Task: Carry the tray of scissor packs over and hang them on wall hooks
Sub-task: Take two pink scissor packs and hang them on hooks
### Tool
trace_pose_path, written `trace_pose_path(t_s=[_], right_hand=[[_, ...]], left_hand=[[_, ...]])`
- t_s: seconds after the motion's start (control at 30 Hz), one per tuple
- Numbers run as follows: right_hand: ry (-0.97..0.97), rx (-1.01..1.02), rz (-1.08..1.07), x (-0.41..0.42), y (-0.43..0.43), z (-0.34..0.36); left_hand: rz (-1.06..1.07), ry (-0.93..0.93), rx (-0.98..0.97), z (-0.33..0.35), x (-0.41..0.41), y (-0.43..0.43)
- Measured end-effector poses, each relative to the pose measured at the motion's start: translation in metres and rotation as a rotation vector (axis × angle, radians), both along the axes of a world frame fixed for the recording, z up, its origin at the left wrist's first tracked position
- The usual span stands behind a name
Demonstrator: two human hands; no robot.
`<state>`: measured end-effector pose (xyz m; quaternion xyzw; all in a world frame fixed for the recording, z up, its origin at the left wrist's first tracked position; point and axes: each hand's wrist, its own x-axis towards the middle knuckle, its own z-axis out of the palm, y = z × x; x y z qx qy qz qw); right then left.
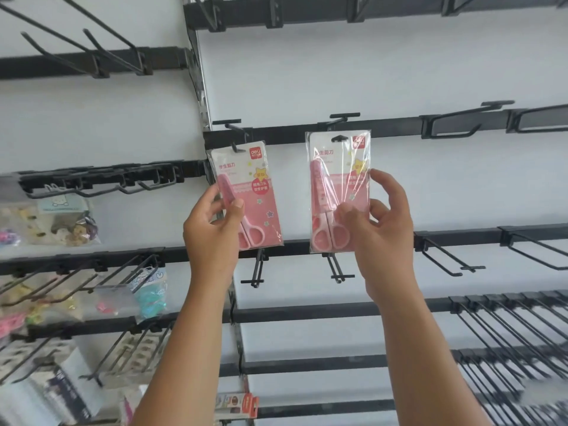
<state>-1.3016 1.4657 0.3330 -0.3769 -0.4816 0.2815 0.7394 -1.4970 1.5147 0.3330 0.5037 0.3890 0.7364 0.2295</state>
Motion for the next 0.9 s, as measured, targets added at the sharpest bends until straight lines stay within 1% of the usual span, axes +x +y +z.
trace_pose_path(t_s=[0.3, 0.57, 0.77, 0.9], right_hand=[[-0.059, 0.02, -0.095, 0.012, 0.005, 0.007], [-0.158, -0.081, -0.114, 0.021, 0.012, 0.001], [-0.206, -0.083, -0.141, 0.016, 0.03, -0.003], [-0.201, -0.086, -0.161, 0.016, 0.033, -0.009]], left_hand=[[0.012, 0.006, -0.006, 0.0, 0.0, 0.0], [0.04, 0.029, -0.019, 0.001, 0.001, 0.0], [0.061, 0.066, -0.032, 0.002, 0.001, -0.002], [0.086, 0.088, -0.041, 0.002, 0.0, -0.004]])
